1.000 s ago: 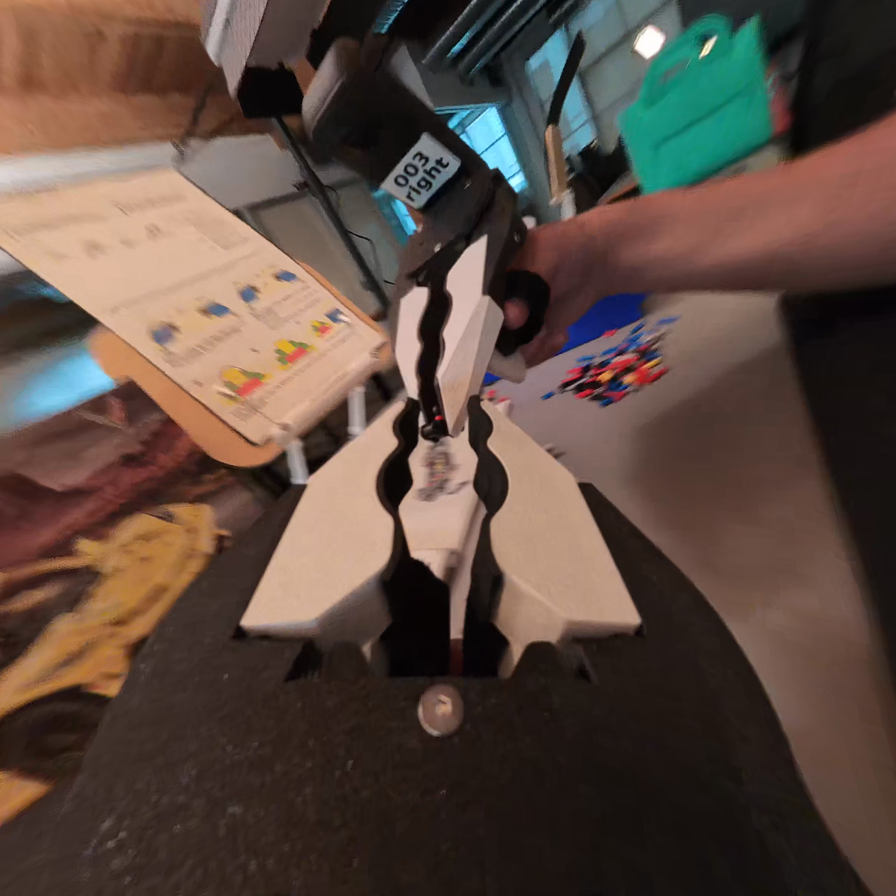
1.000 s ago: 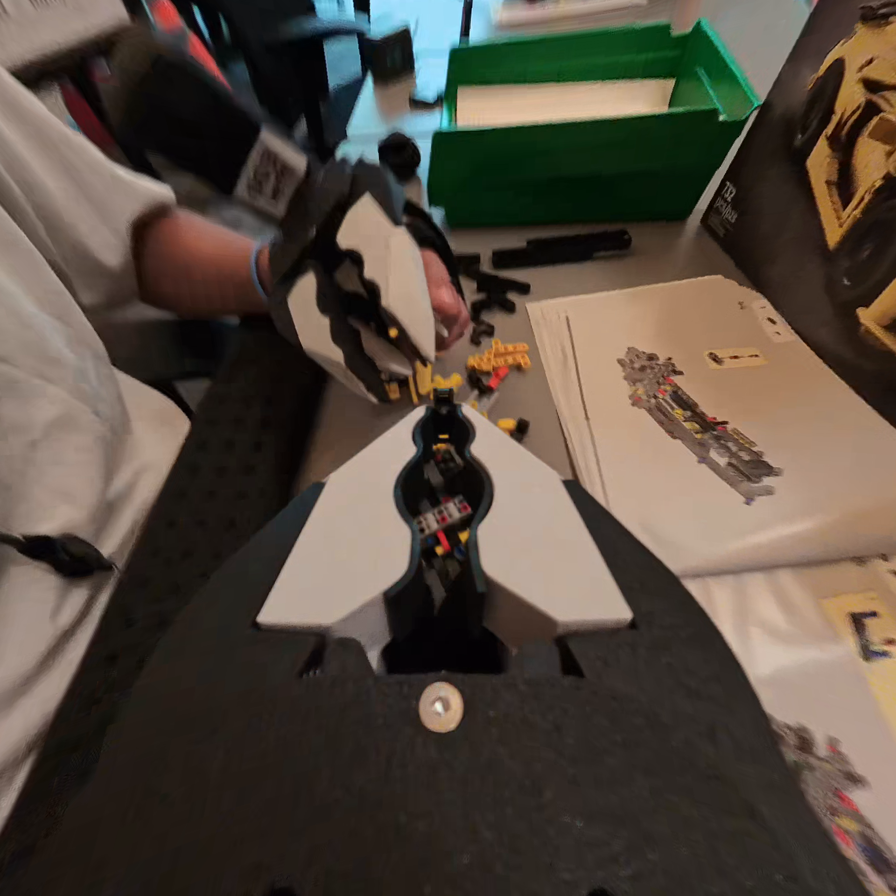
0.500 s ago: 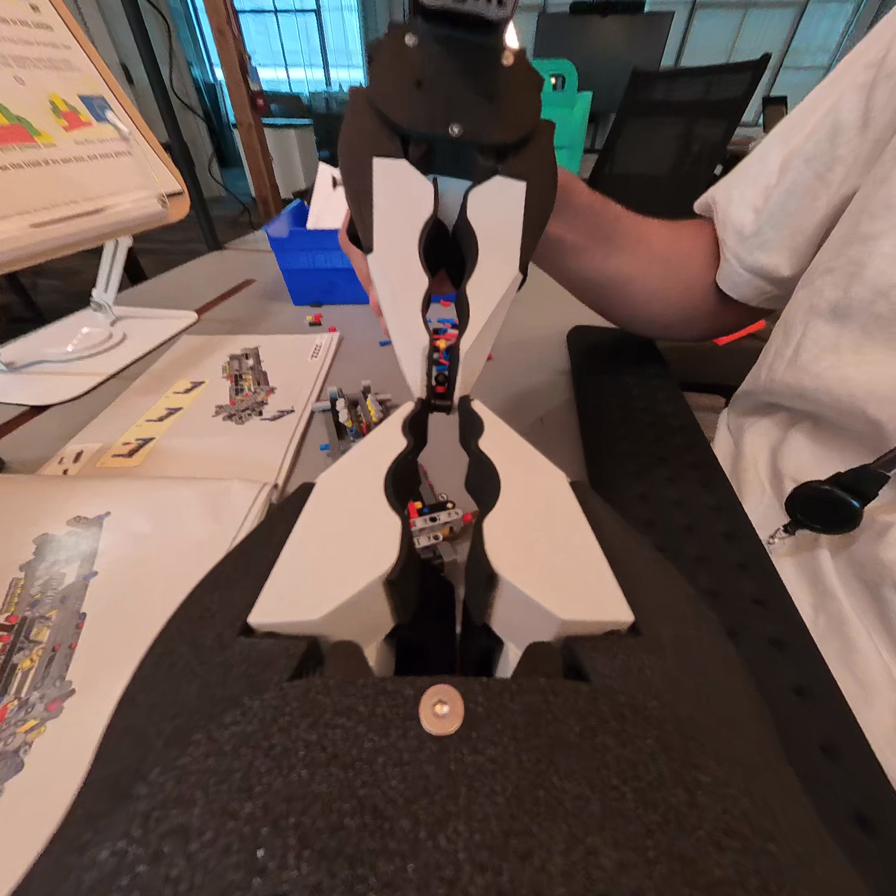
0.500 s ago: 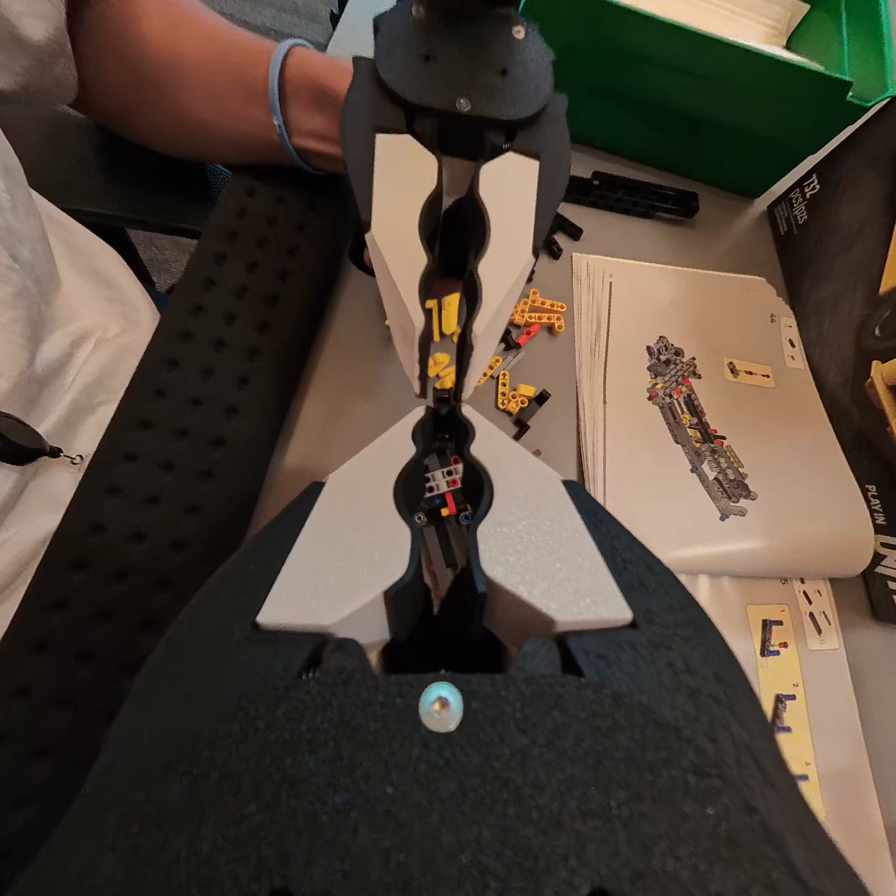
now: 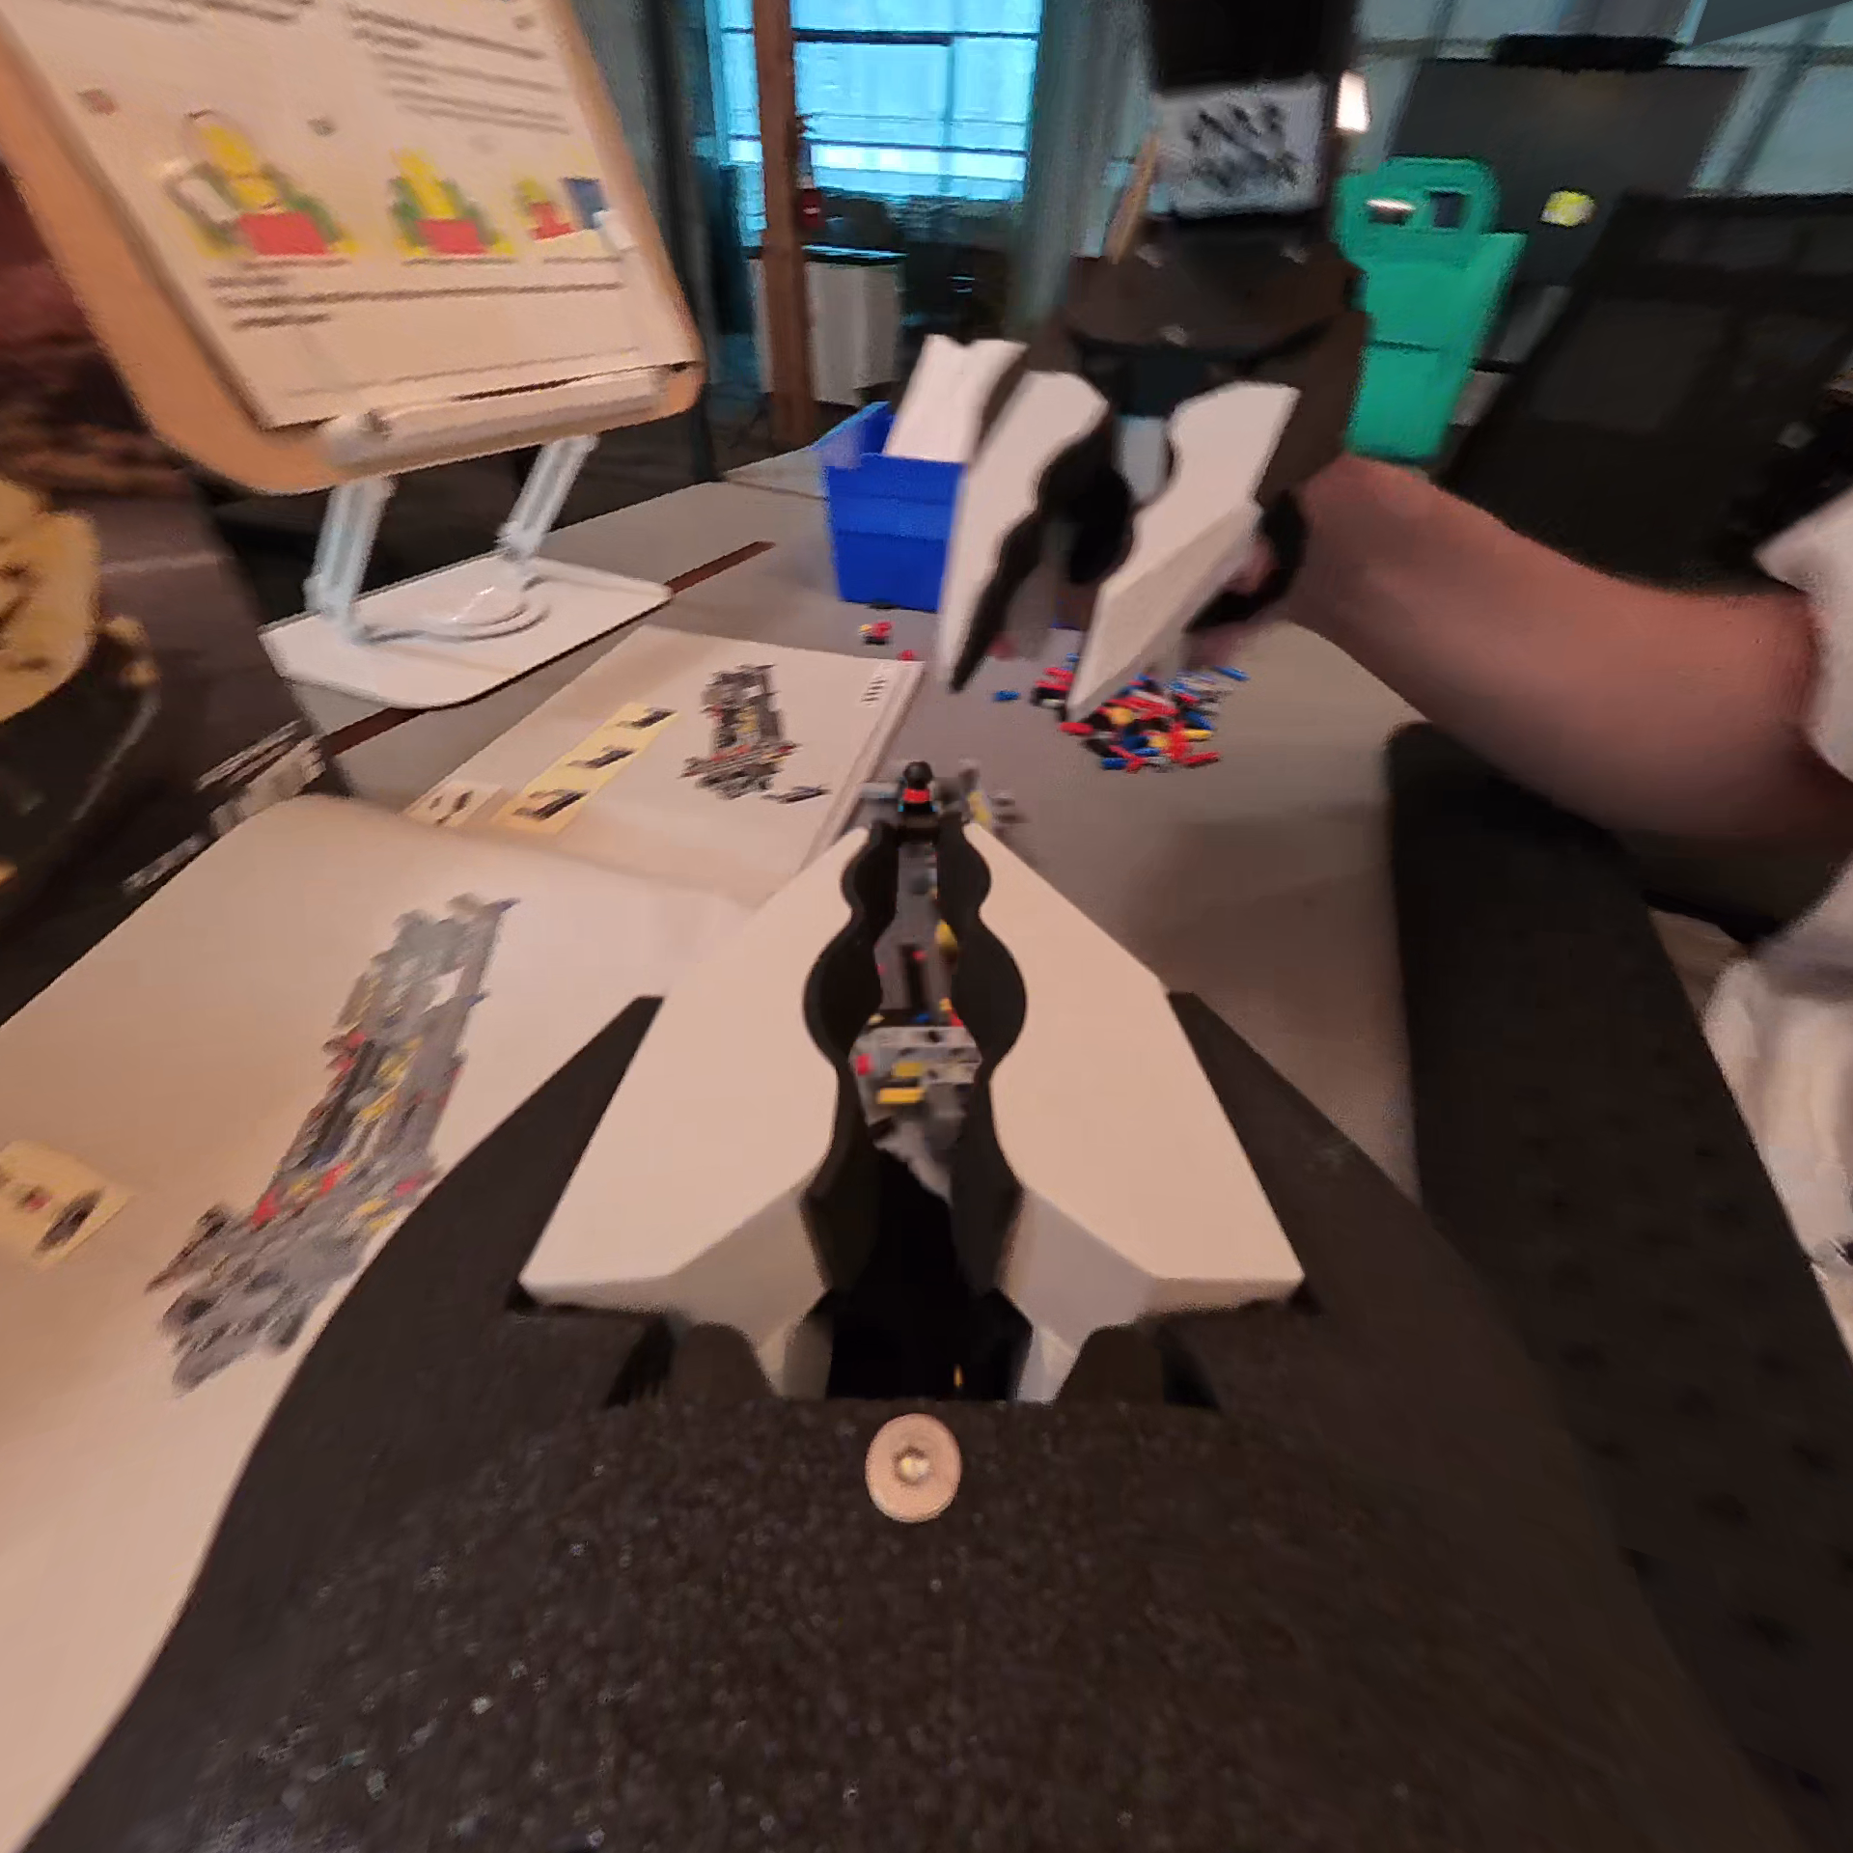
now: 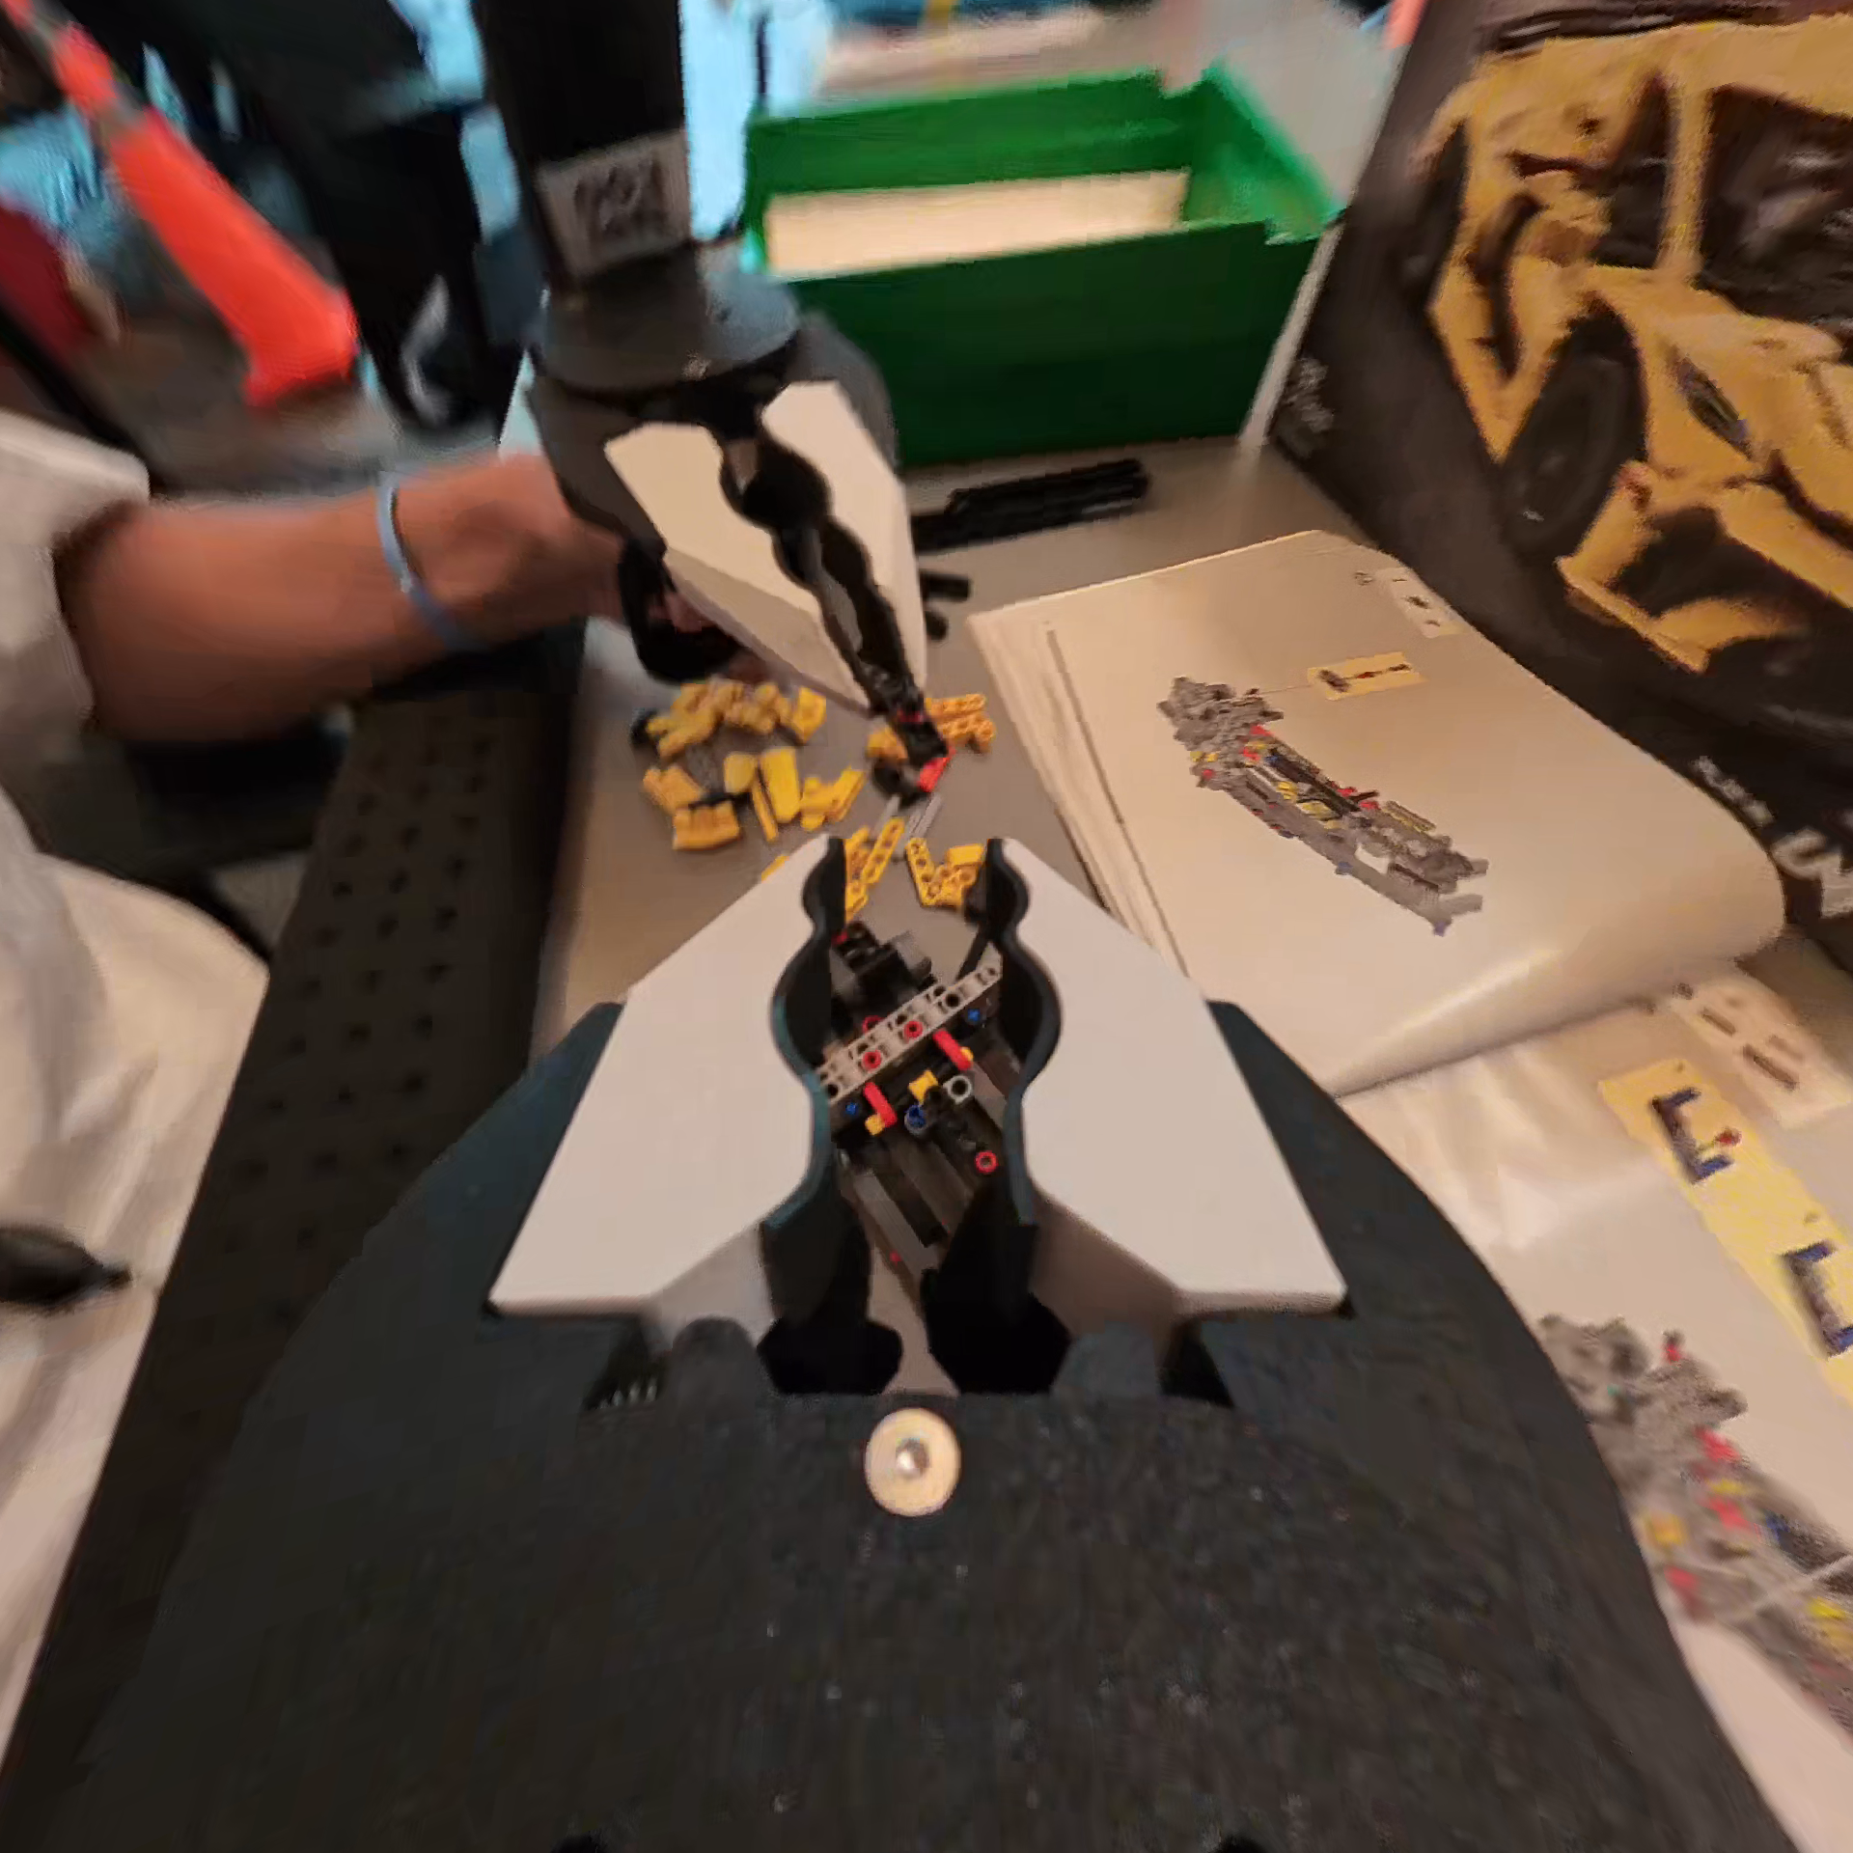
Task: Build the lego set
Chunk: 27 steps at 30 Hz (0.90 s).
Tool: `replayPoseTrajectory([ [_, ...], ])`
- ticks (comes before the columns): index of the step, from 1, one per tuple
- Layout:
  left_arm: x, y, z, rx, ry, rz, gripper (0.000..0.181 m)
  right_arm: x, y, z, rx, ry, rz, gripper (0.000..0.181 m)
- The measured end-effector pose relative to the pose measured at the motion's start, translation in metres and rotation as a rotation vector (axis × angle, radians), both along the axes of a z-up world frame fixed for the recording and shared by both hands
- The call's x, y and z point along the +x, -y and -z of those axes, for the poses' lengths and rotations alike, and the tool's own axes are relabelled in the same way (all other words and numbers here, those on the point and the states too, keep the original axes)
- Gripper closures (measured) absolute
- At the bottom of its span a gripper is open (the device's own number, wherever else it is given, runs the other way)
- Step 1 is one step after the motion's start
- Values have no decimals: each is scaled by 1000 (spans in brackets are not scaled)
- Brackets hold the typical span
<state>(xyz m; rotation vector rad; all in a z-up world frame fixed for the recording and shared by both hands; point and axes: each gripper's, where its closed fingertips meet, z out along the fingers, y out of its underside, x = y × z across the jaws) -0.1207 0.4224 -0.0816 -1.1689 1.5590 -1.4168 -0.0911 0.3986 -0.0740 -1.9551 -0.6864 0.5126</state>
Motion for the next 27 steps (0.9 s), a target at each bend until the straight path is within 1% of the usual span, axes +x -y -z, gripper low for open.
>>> replayPoseTrajectory([
  [2, 2, -26, 4, -44, -28, -111, 175, 9, -6, 5, 34, -136, 111, 155],
  [4, 1, -56, 14, -98, -80, -240, 175, 26, -13, 17, 98, -197, 266, 157],
  [5, 0, -68, 18, -134, -100, -285, 175, 31, -15, 23, 97, -205, 310, 156],
  [6, -2, -77, 20, -172, -111, -325, 174, 35, -17, 29, 61, -183, 339, 152],
  [7, -5, -86, 21, -202, -111, -365, 174, 39, -20, 32, 48, -154, 365, 152],
  [9, -8, -98, 21, -216, -105, -414, 175, 49, -24, 34, 73, -115, 413, 152],
  [11, -10, -107, 25, -178, -125, -470, 175, 53, -23, 39, 62, -135, 423, 153],
  [14, -17, -125, 43, -94, -214, -590, 174, 53, -22, 40, 26, -222, 413, 153],
  [15, -19, -129, 47, -92, -236, -607, 175, 53, -22, 41, 17, -240, 410, 153],
  [17, -22, -133, 52, -127, -256, -620, 175, 52, -22, 40, 6, -290, 395, 153],
  [20, -26, -140, 52, -153, -252, -631, 175, 45, -18, 30, -34, -433, 346, 153],
  [27, -25, -141, 54, -89, -253, -632, 175, 61, -19, 37, -29, -425, 393, 155],
])
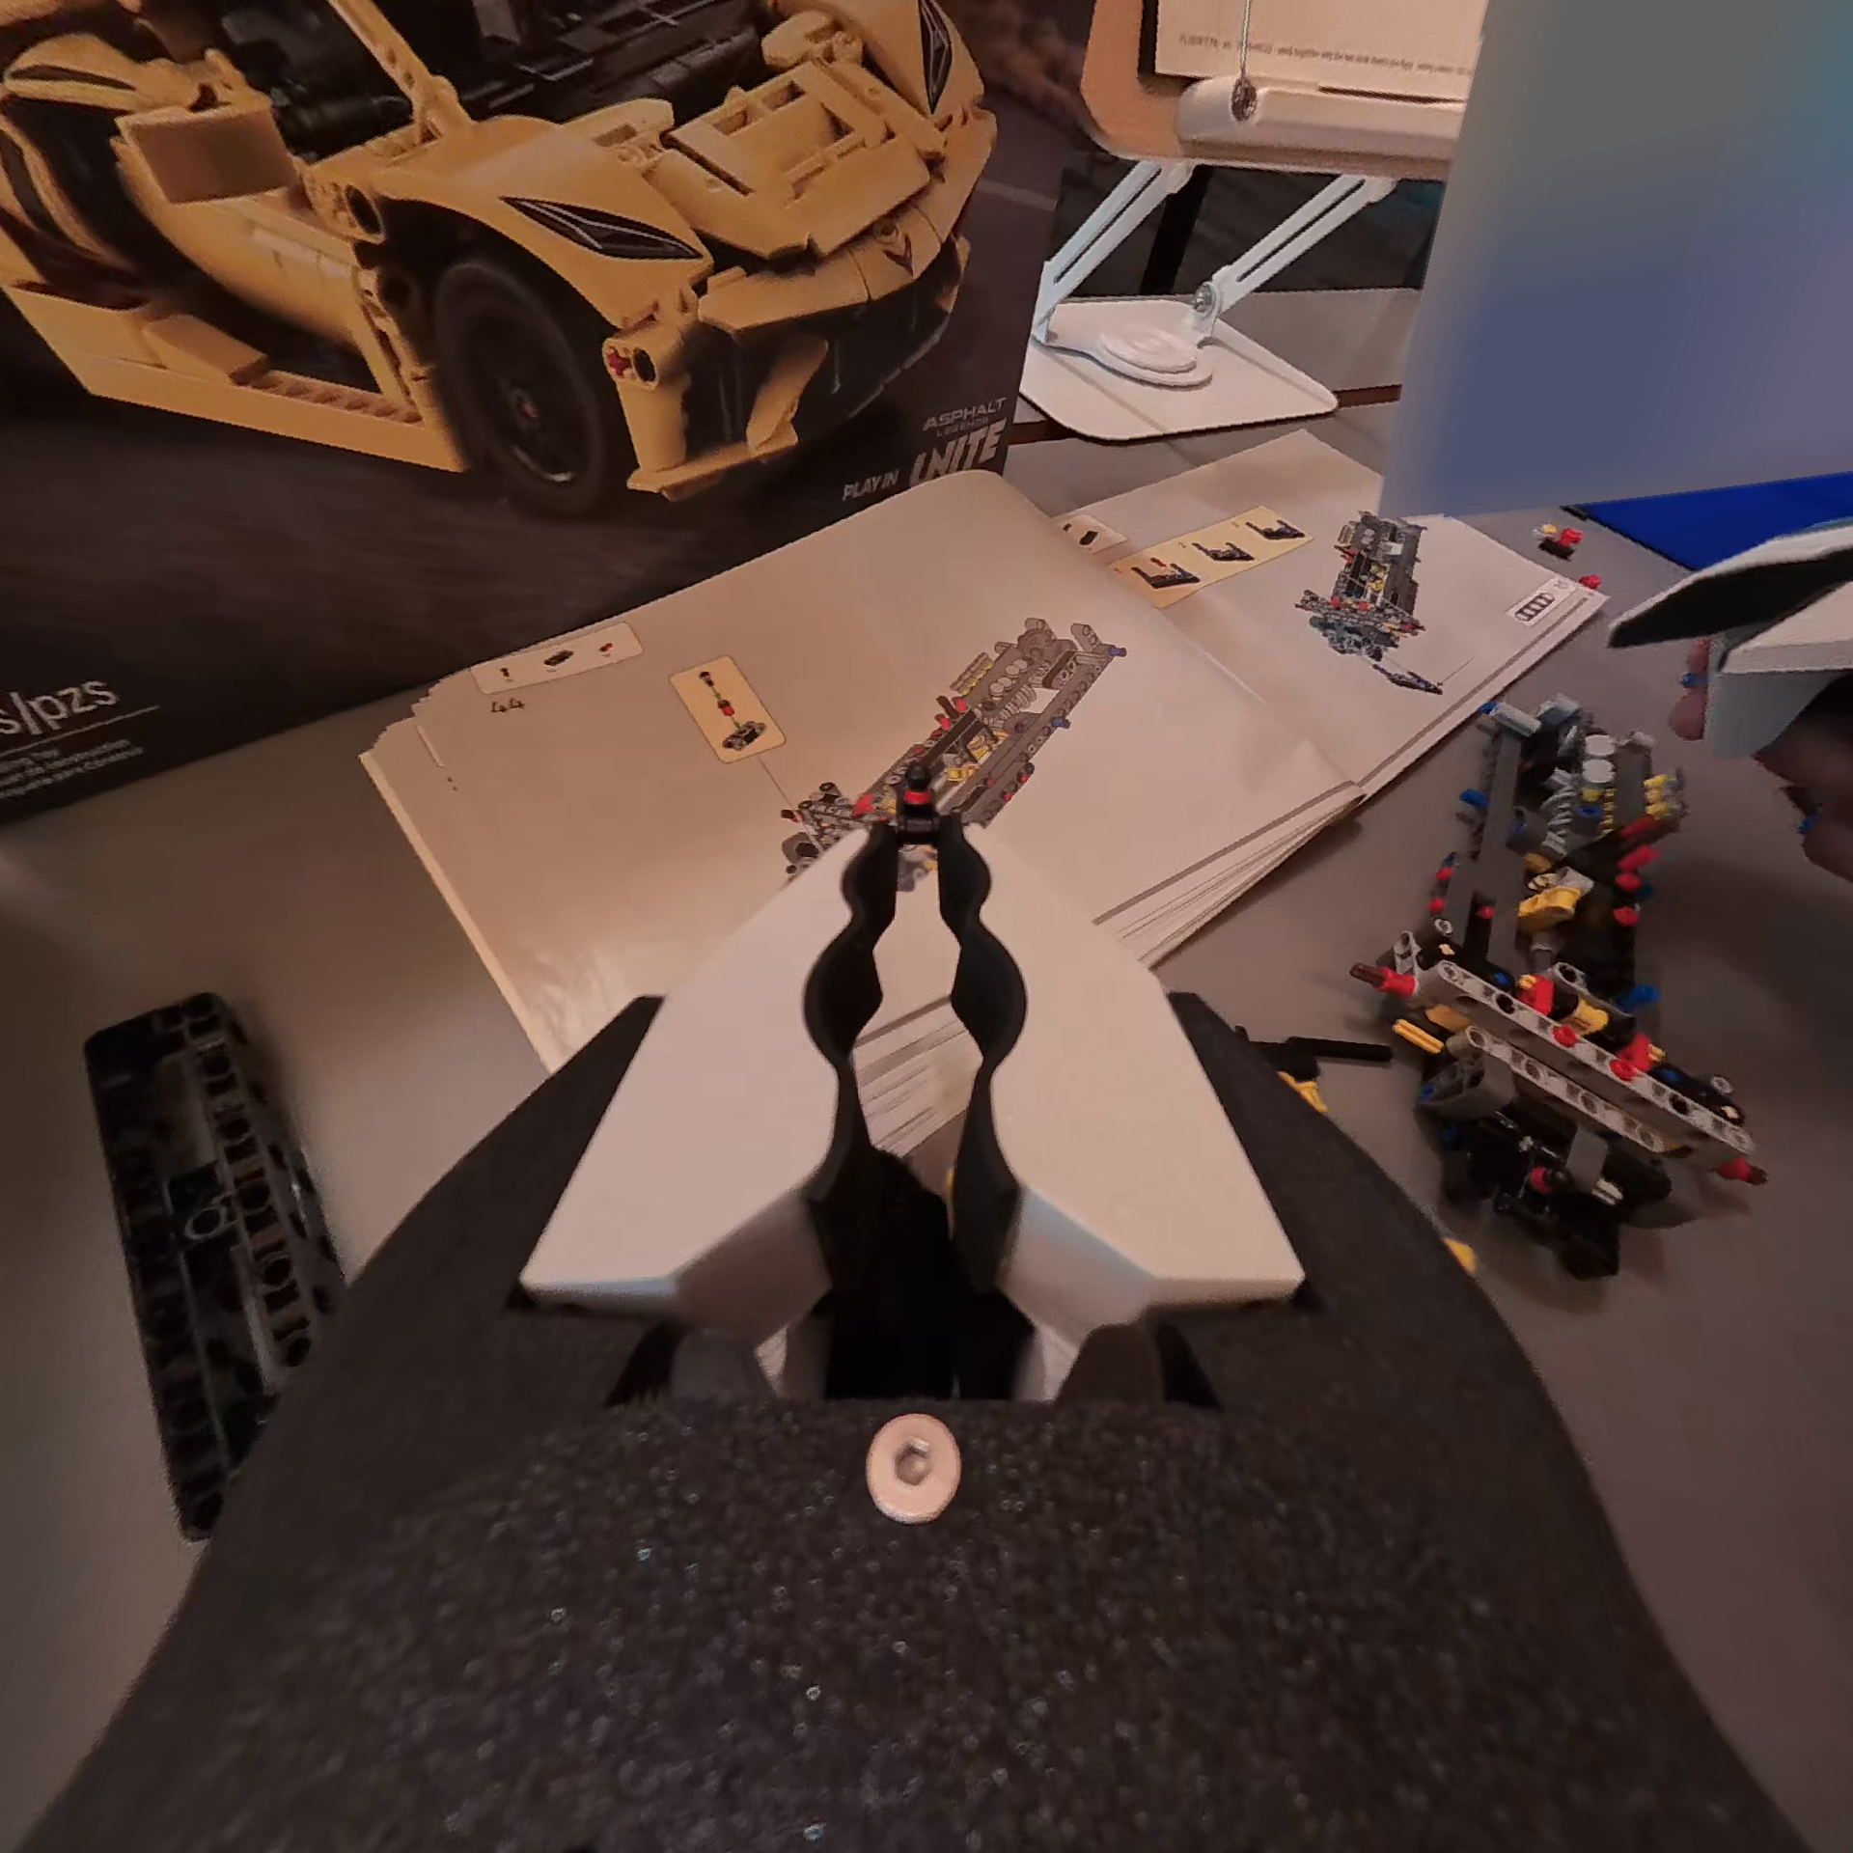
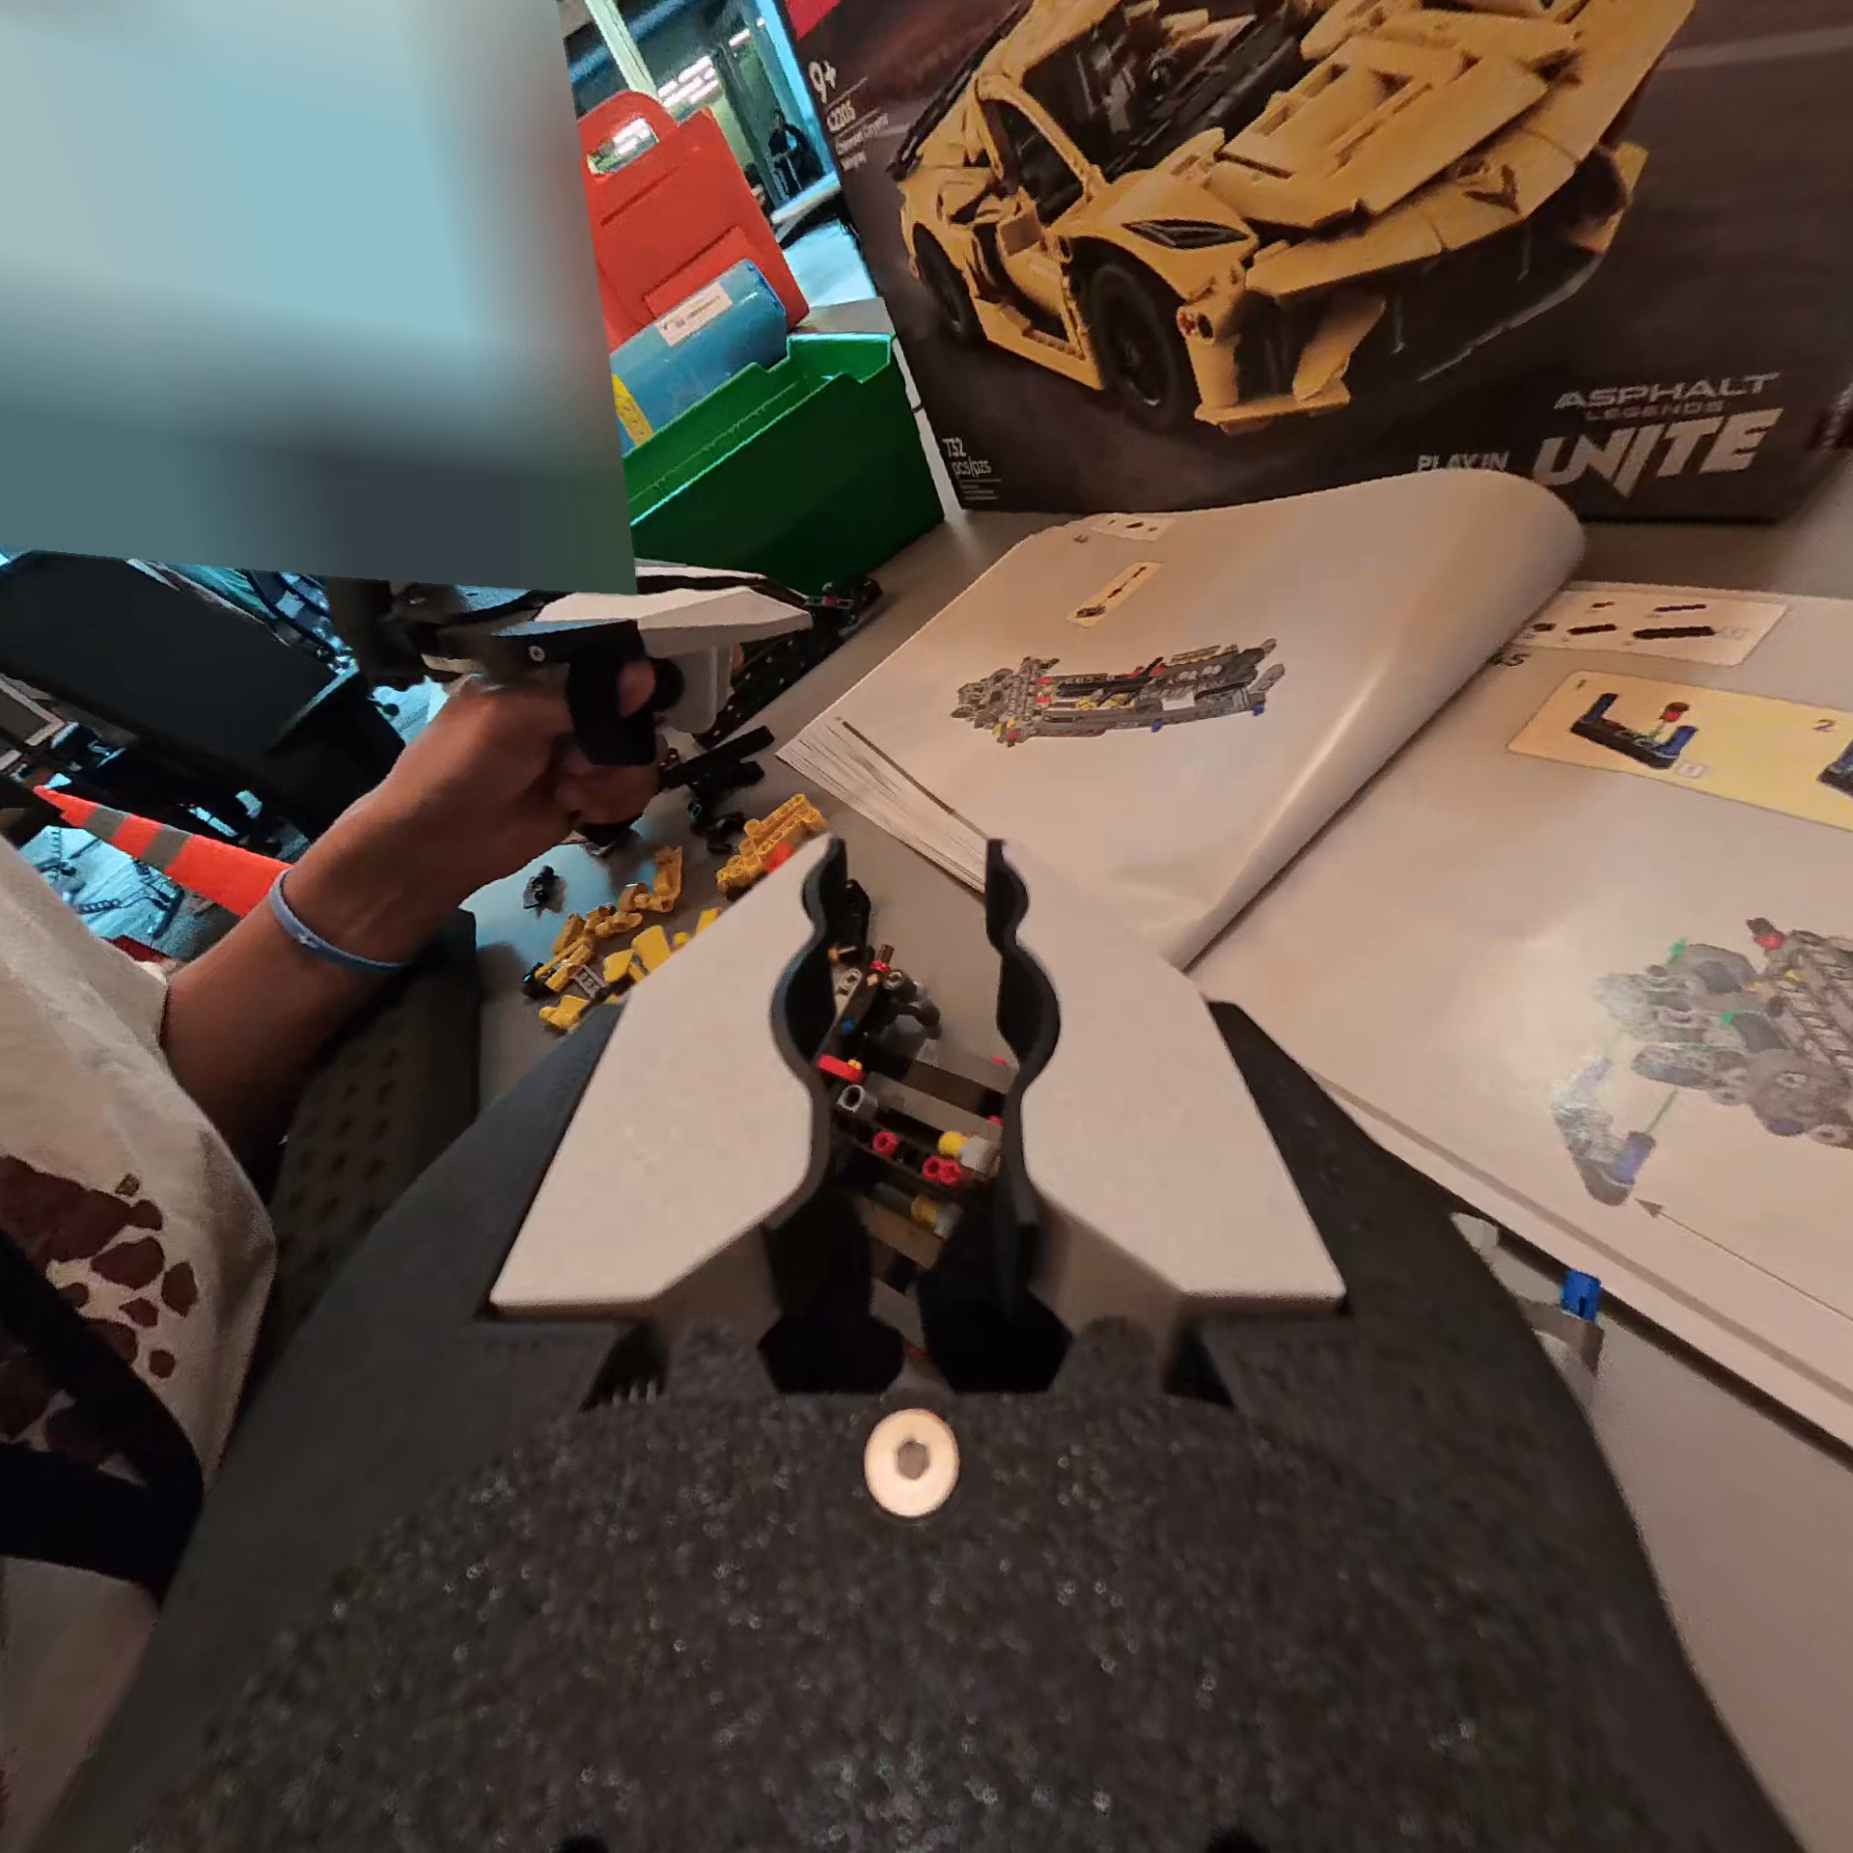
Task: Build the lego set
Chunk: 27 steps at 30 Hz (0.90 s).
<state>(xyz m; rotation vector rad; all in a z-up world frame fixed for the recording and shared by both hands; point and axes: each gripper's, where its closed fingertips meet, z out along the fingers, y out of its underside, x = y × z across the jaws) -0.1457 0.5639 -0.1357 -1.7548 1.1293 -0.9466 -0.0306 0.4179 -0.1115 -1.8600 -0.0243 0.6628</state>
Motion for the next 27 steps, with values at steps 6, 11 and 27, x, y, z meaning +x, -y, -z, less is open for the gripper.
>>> replayPoseTrajectory([
  [6, -6, -10, 4, -23, 3, -32, 175, 5, -2, 17, -39, 66, 6, 159],
  [11, -6, -12, 9, -67, 4, -35, 175, 9, -4, 22, -37, 115, 20, 162],
  [27, -6, -10, 11, -39, -25, -26, 175, 10, -4, 25, -32, 120, 16, 164],
])
